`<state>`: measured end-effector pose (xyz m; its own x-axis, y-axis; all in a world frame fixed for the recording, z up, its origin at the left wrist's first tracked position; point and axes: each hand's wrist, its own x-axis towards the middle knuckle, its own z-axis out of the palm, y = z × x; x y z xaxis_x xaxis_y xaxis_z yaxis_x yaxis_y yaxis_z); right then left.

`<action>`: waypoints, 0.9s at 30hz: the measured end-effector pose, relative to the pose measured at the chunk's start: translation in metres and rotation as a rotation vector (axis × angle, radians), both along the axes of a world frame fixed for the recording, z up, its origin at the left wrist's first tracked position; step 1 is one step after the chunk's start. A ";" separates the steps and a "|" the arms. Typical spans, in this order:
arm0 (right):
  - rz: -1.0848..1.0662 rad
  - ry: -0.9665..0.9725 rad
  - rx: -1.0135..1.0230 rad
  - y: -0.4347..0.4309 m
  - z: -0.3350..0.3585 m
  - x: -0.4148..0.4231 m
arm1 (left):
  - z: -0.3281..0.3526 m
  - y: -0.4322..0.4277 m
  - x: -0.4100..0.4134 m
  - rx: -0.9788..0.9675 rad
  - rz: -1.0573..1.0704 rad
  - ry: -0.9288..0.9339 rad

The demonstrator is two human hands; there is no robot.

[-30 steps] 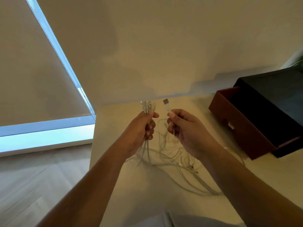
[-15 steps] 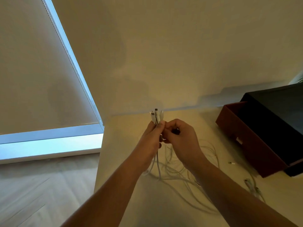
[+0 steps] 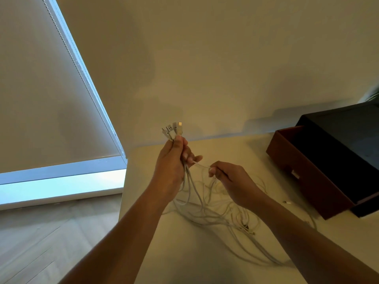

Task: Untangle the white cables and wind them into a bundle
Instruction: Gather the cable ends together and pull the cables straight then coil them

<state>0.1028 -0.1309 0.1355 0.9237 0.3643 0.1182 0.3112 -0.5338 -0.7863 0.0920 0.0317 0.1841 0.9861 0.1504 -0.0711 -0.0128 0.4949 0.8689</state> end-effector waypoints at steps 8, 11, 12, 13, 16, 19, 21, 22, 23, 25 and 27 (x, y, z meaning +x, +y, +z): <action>-0.025 0.061 -0.143 -0.036 -0.008 0.031 | 0.021 0.025 0.006 0.126 0.226 -0.193; -0.060 0.072 -0.148 -0.048 -0.013 0.039 | 0.029 0.042 0.005 0.122 0.240 -0.223; -0.067 0.074 -0.171 -0.050 -0.013 0.042 | 0.031 0.047 0.005 0.119 0.247 -0.217; -0.068 0.079 -0.202 -0.053 -0.014 0.044 | 0.033 0.052 0.005 0.112 0.263 -0.206; -0.077 0.098 -0.258 -0.063 -0.016 0.048 | 0.037 0.064 0.004 0.099 0.320 -0.204; -0.088 0.121 -0.276 -0.071 -0.021 0.052 | 0.039 0.068 0.001 0.107 0.359 -0.202; -0.110 0.129 -0.316 -0.074 -0.028 0.055 | 0.041 0.069 -0.001 0.096 0.376 -0.199; -0.123 0.126 -0.331 -0.074 -0.030 0.054 | 0.041 0.068 -0.001 0.097 0.388 -0.195; -0.132 0.115 -0.333 -0.073 -0.030 0.053 | 0.042 0.068 -0.001 0.110 0.401 -0.181; -0.131 0.072 -0.310 -0.068 -0.023 0.052 | 0.039 0.063 0.002 0.201 0.408 -0.122; -0.078 0.031 -0.288 -0.060 -0.009 0.051 | 0.029 0.052 0.005 0.361 0.364 -0.035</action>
